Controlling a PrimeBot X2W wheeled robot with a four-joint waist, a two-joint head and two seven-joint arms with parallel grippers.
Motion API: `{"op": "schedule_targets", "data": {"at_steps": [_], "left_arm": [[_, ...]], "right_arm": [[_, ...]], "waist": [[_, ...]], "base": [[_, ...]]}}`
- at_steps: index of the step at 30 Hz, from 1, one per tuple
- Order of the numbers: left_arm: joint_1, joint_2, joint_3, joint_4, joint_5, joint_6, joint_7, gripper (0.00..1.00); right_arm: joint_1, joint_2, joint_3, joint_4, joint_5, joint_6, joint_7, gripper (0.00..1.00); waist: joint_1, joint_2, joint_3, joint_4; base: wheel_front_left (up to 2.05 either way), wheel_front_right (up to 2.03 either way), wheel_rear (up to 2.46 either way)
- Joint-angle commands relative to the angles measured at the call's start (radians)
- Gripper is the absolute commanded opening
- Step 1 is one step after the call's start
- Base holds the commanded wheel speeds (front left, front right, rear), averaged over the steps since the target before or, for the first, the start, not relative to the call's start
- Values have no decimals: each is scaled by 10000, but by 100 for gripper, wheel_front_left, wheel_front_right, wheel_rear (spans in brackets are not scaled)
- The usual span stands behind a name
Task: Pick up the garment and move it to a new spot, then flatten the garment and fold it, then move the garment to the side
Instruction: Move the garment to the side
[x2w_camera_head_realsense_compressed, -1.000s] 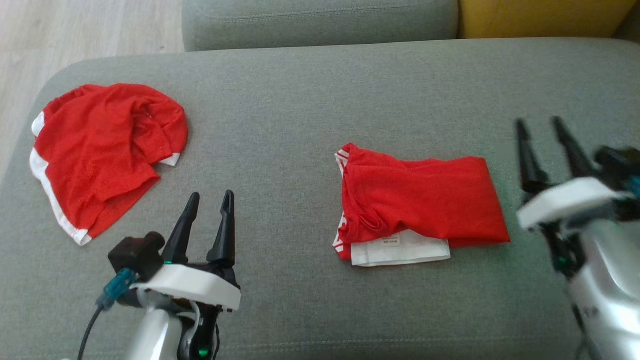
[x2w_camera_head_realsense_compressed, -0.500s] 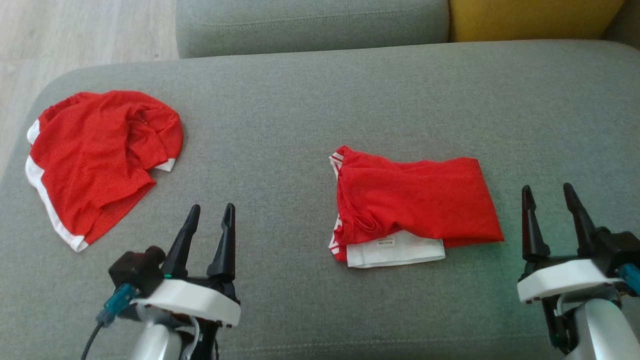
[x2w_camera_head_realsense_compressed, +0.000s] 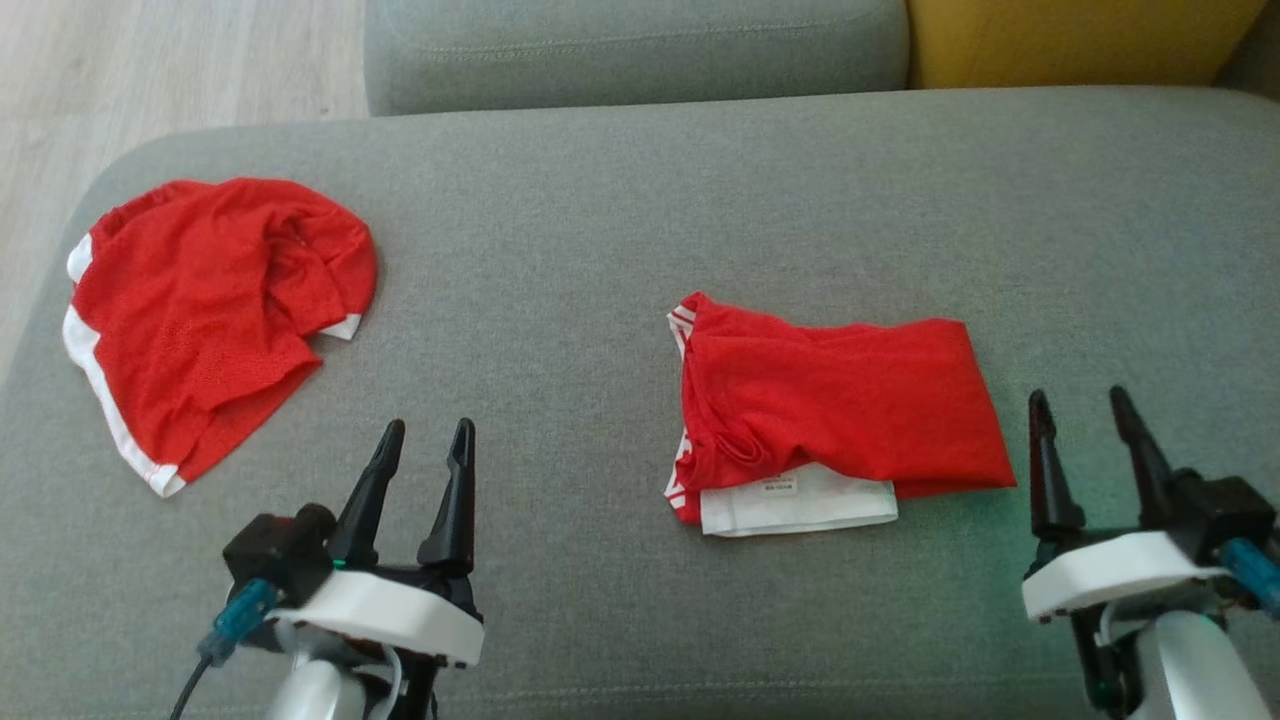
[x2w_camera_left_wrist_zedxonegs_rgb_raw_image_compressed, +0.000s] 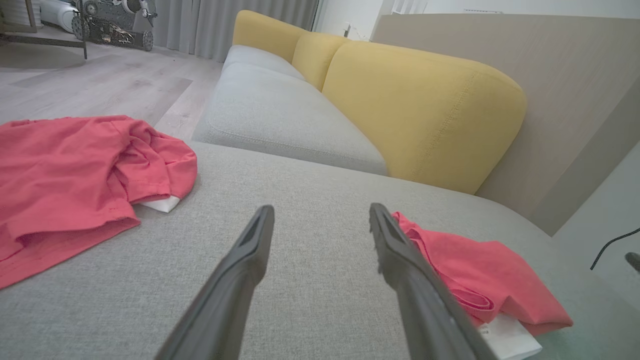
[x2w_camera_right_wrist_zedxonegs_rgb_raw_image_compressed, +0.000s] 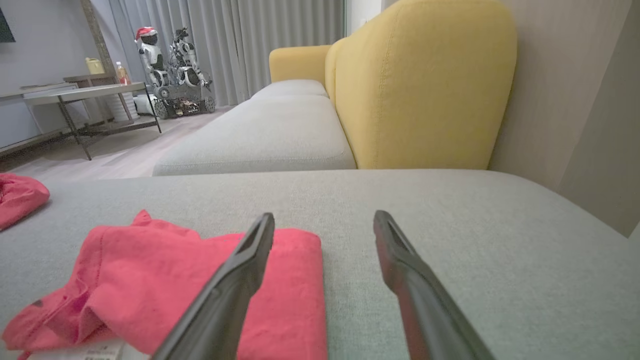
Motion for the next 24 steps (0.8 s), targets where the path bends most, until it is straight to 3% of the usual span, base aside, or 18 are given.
{"op": "schedule_targets", "data": {"at_steps": [1, 11, 24], "left_arm": [[-315, 28, 292, -374, 43, -12, -122, 100], [-798, 28, 72, -322, 71, -22, -122, 100], [-1287, 28, -94, -276, 87, -19, -122, 100]], "right_arm": [[-354, -22, 250, -193, 58, -9, -107, 100], [-1791, 63, 250, 1563, 1141, -9, 801, 100], [-3174, 92, 319, 3949, 1610, -9, 1423, 100]], "waist": [[0, 0, 62, 21], [0, 0, 1024, 325], [0, 0, 1703, 613]], "base": [[0, 0, 0], [0, 0, 0], [0, 0, 0]]}}
